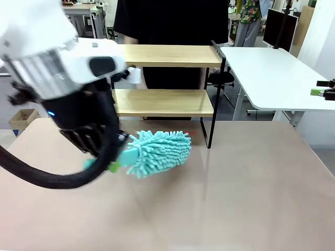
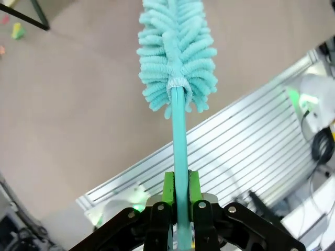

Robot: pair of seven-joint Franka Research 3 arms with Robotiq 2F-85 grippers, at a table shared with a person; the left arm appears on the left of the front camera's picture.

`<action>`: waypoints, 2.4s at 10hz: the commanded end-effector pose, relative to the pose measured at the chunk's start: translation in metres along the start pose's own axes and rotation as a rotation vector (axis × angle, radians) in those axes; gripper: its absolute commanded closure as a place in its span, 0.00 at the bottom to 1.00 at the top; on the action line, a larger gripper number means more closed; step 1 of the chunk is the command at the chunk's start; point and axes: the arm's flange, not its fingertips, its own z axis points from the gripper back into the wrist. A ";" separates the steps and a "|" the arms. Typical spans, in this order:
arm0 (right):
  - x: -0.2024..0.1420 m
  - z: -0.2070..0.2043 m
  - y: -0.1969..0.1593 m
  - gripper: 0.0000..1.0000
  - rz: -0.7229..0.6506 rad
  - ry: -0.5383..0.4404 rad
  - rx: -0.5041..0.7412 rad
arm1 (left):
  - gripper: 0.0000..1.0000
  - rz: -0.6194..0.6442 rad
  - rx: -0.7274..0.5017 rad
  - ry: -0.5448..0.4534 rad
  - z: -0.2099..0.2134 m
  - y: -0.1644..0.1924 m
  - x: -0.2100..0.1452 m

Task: Clean the shelf.
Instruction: Clean the specific section of the Shelf indicated by the human with the Duster.

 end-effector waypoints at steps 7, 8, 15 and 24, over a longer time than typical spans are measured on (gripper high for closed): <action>0.003 -0.001 0.001 0.00 0.005 0.002 0.004 | 0.87 0.128 0.001 0.004 -0.046 -0.035 0.033; 0.003 -0.001 0.001 0.00 0.005 0.002 0.004 | 0.87 0.319 -0.023 -0.007 -0.048 -0.032 0.044; 0.003 -0.001 0.001 0.00 0.005 0.002 0.004 | 0.87 0.468 -0.159 -0.127 -0.105 -0.065 0.088; 0.003 -0.001 0.001 0.00 0.005 0.002 0.004 | 0.87 0.478 -0.057 -0.407 -0.156 -0.104 0.122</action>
